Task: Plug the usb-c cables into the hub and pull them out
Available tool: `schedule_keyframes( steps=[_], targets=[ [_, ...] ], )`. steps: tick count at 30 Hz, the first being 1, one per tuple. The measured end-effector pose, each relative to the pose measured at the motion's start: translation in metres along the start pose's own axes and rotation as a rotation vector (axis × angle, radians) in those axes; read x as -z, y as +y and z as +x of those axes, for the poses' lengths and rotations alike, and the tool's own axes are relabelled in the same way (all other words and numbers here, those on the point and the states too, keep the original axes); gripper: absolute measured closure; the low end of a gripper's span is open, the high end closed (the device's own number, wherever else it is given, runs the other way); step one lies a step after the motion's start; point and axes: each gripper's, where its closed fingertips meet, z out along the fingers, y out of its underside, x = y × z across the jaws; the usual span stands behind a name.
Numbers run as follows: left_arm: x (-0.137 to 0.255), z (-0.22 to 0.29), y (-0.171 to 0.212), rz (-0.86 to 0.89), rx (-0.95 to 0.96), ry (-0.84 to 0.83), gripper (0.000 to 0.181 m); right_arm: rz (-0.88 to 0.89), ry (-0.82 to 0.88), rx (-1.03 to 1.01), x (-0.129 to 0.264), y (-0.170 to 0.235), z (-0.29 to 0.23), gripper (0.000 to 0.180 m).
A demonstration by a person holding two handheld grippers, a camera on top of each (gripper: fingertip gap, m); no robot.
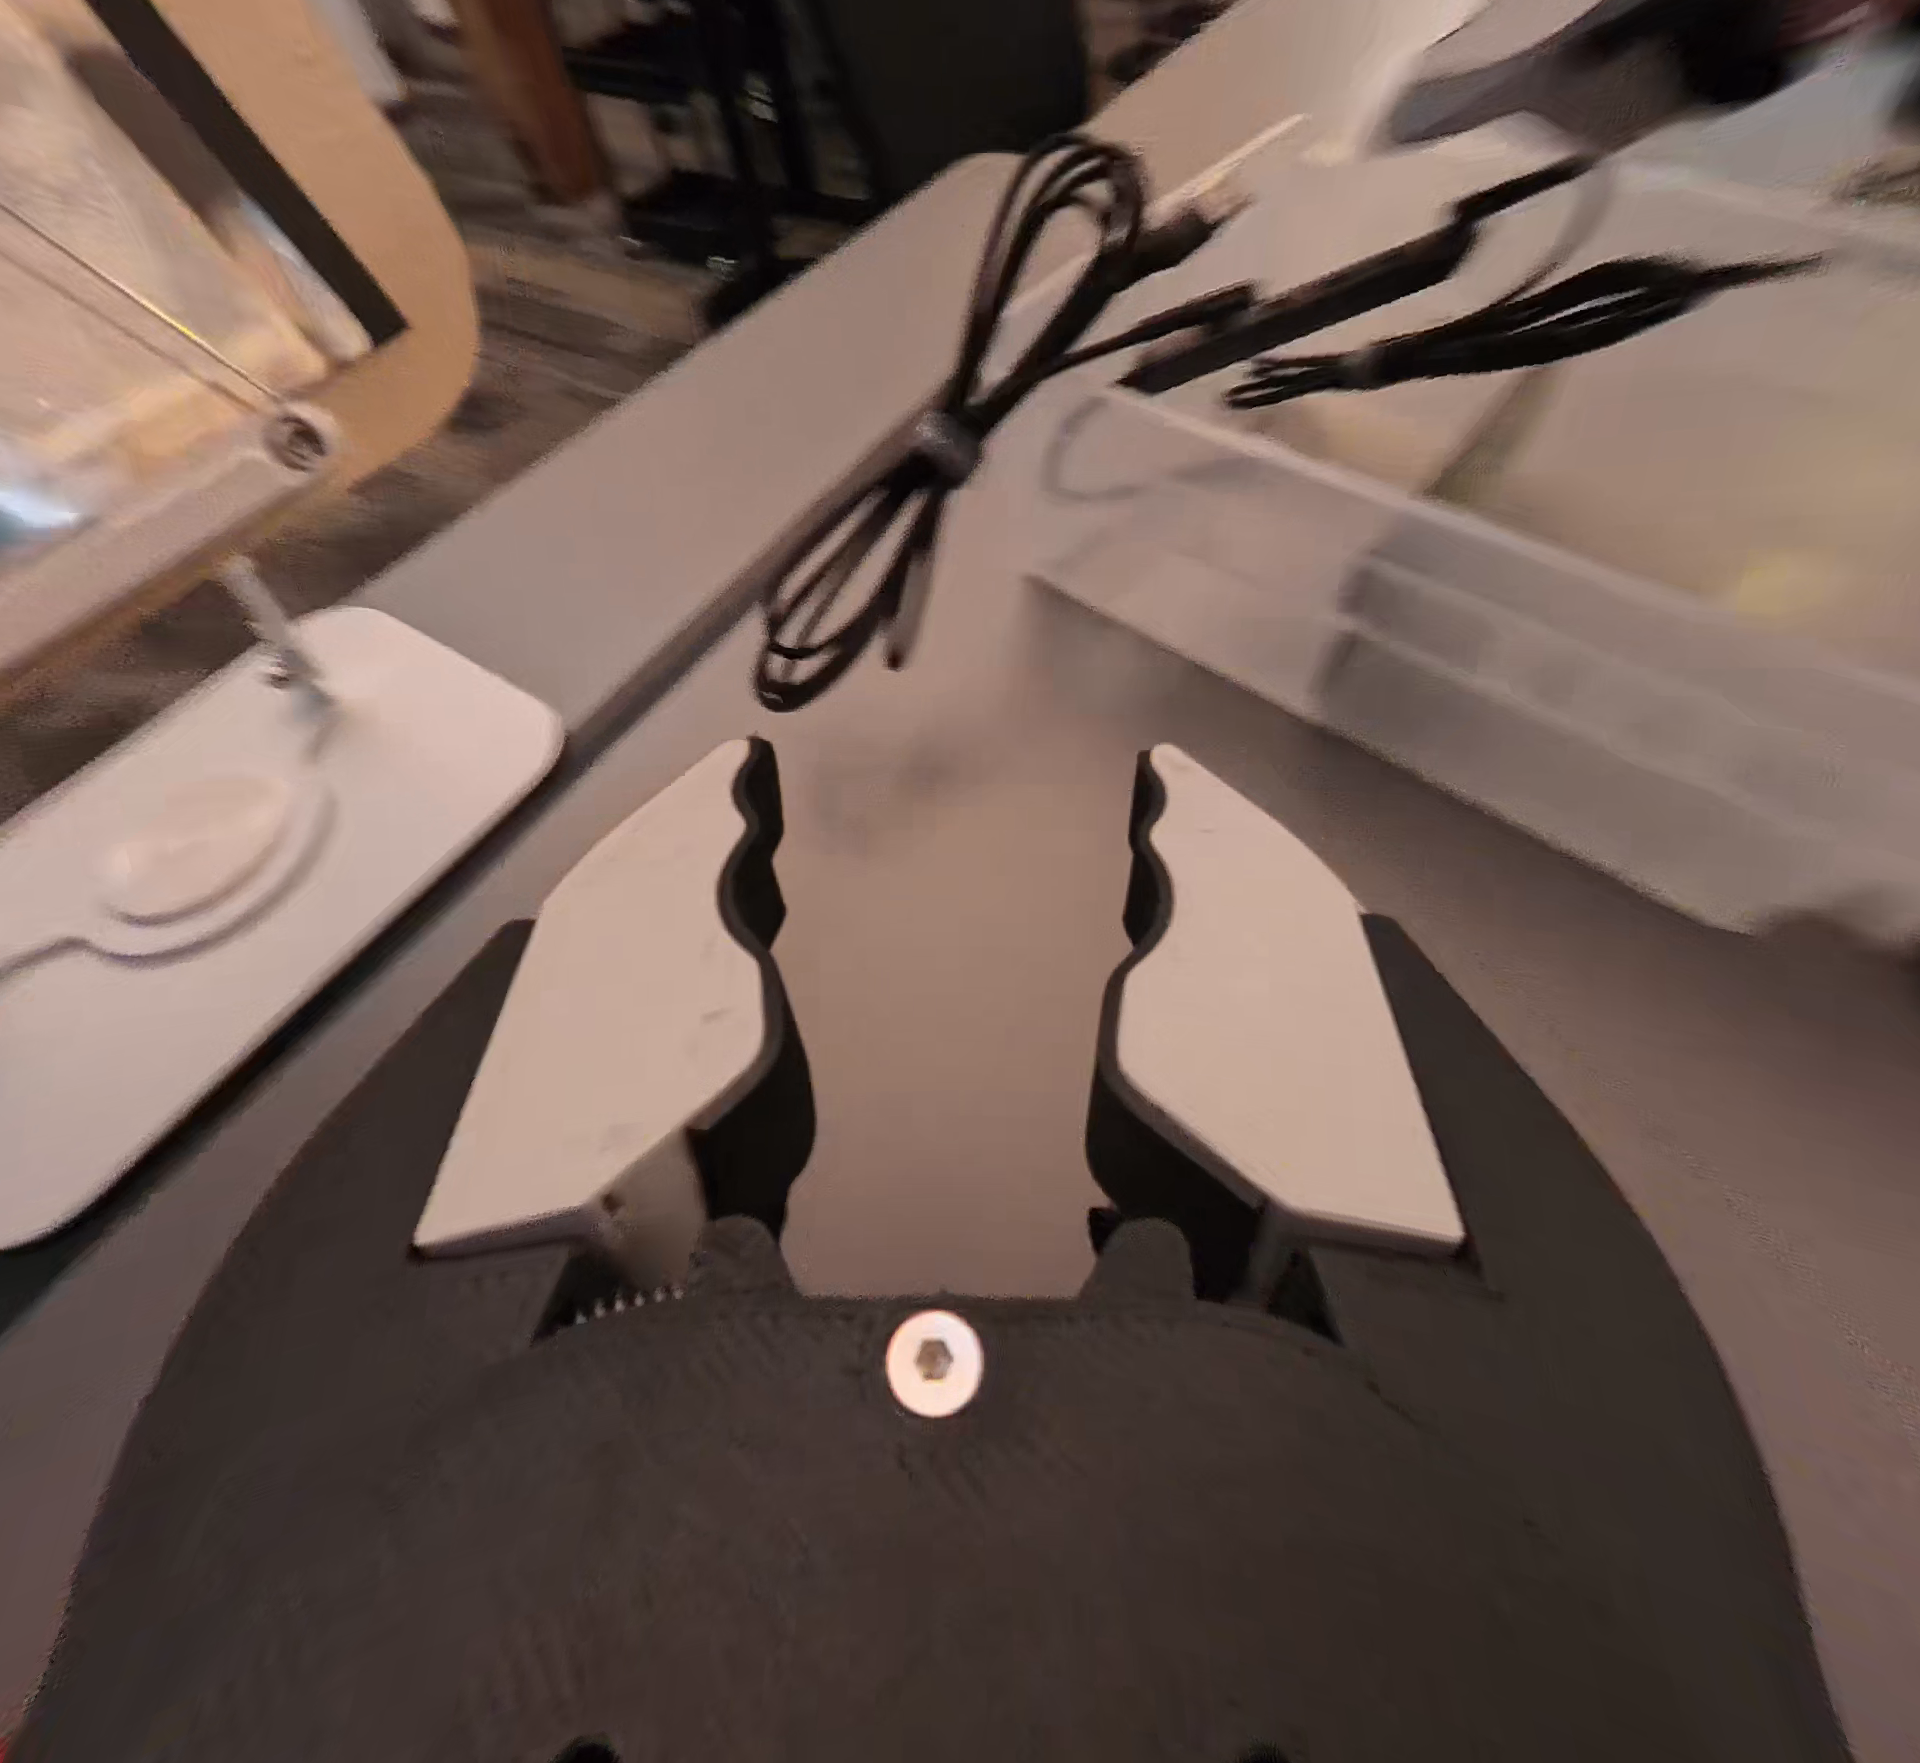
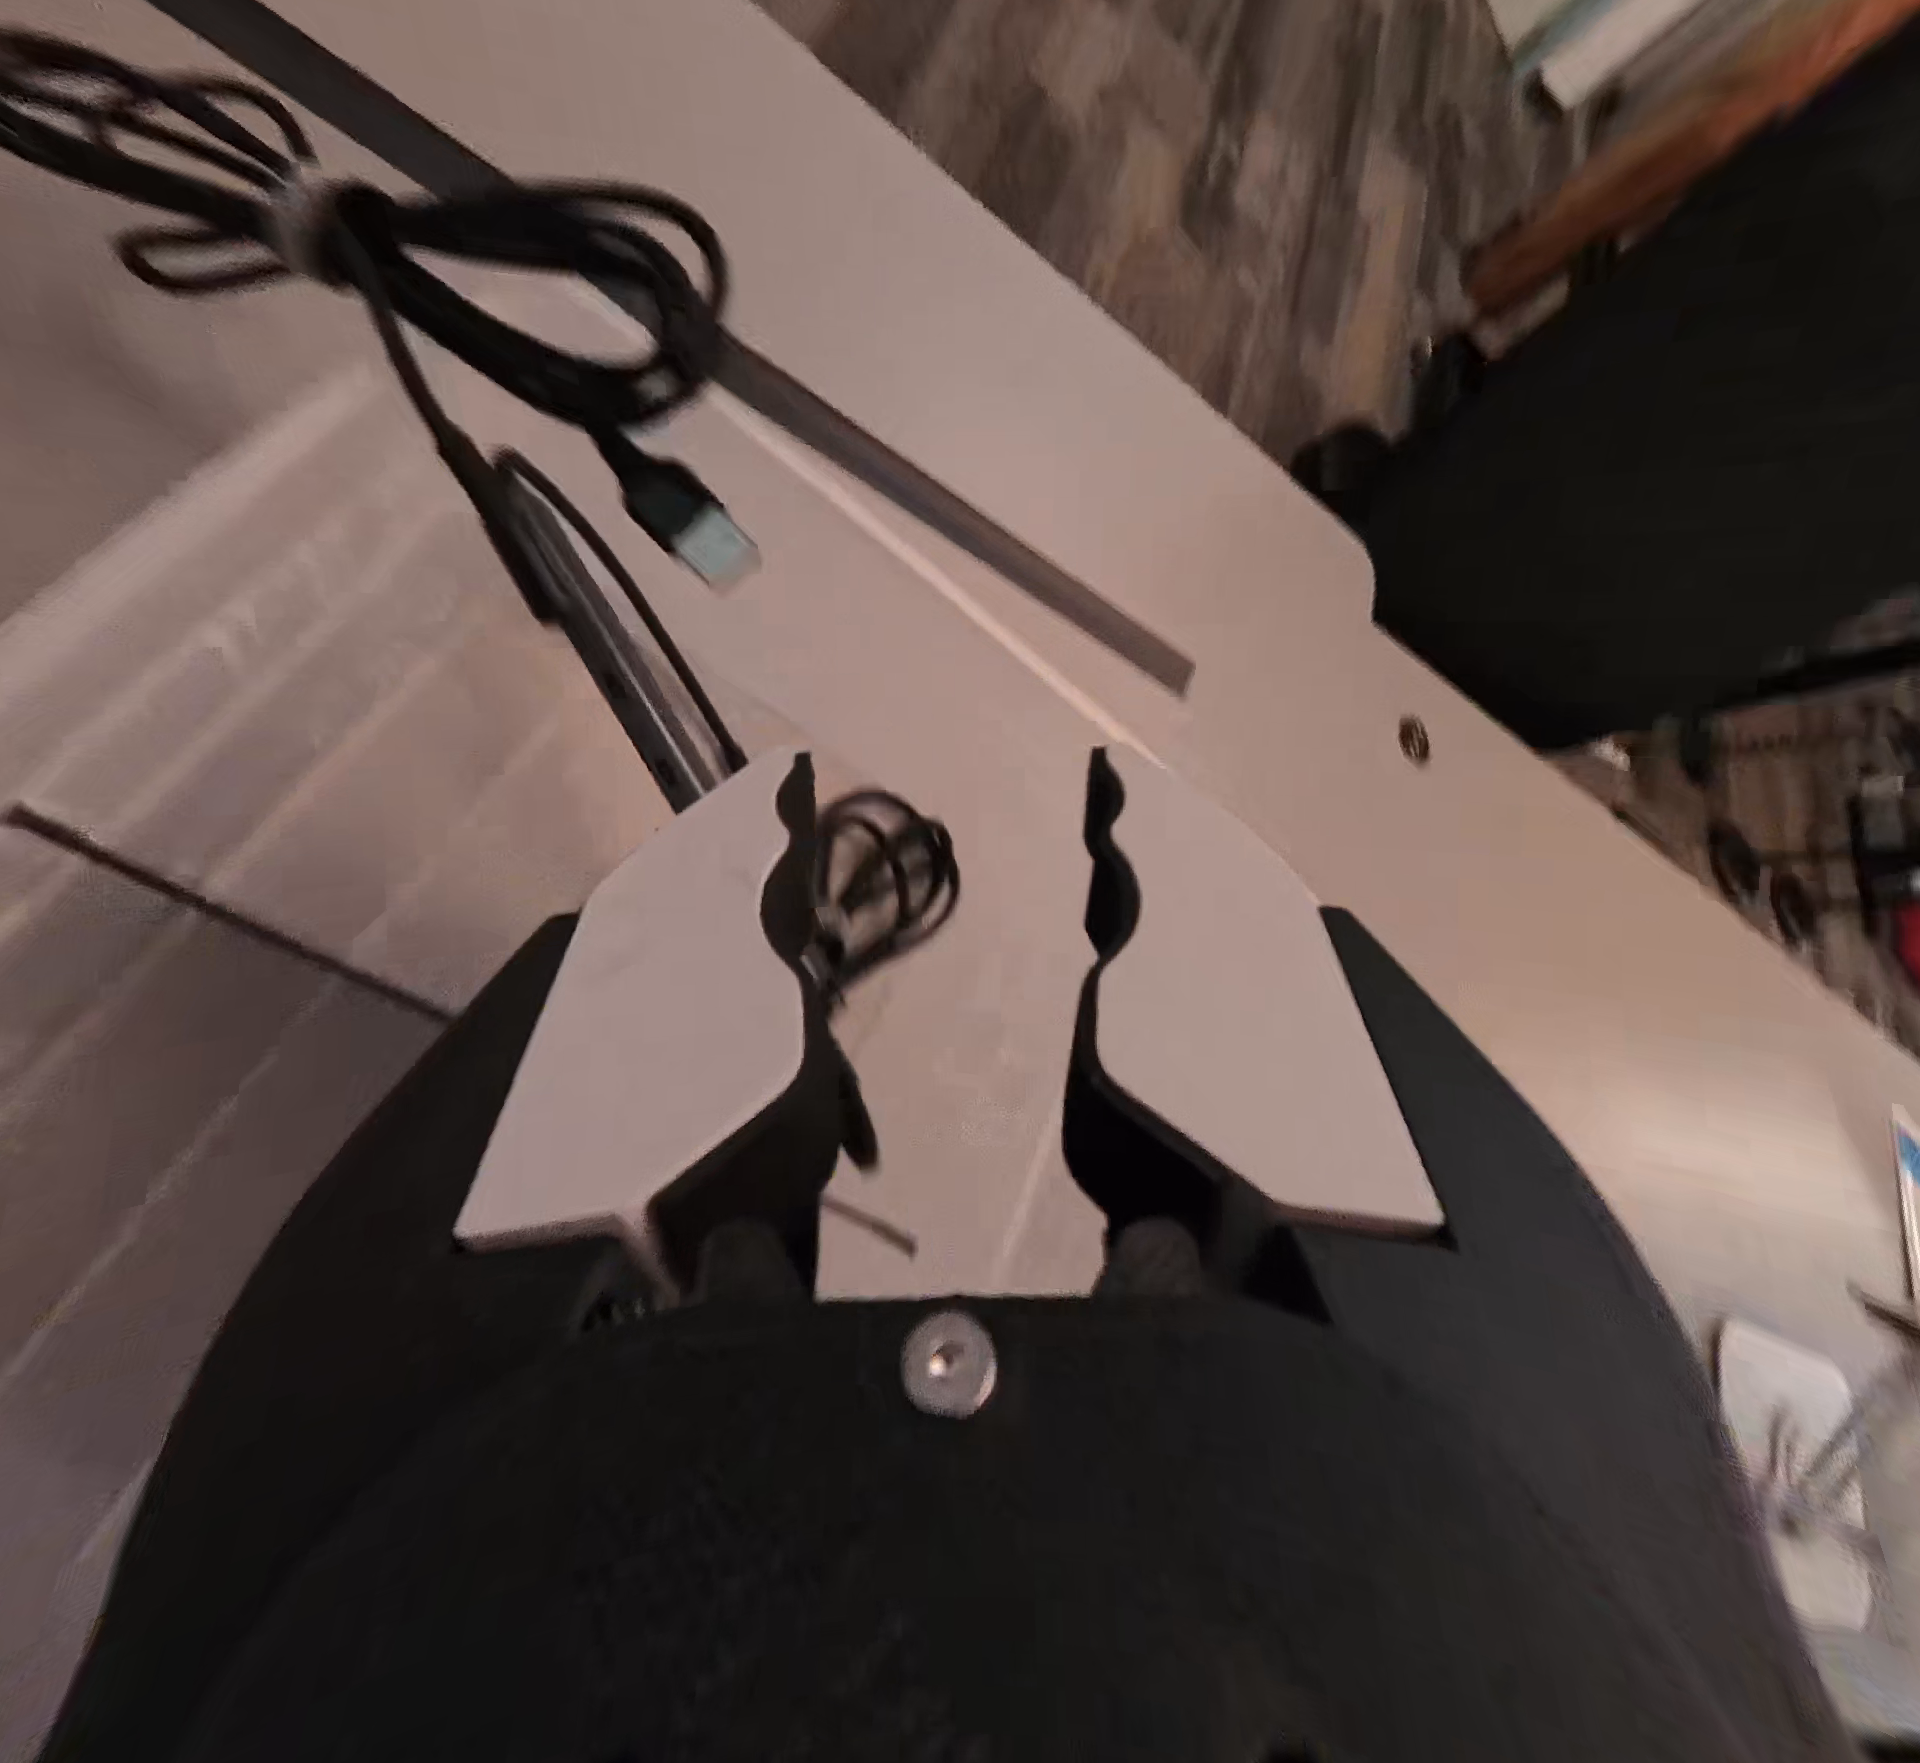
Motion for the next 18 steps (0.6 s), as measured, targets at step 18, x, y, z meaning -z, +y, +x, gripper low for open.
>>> schedule_keyframes(
  steps=[18],
  targets=[
    [-0.153,-0.058,0.012,-0.289,-0.98,-0.399,0.168,-0.322,-0.462,-0.458,0.008,0.134,-0.024,0.149]
  ],
)
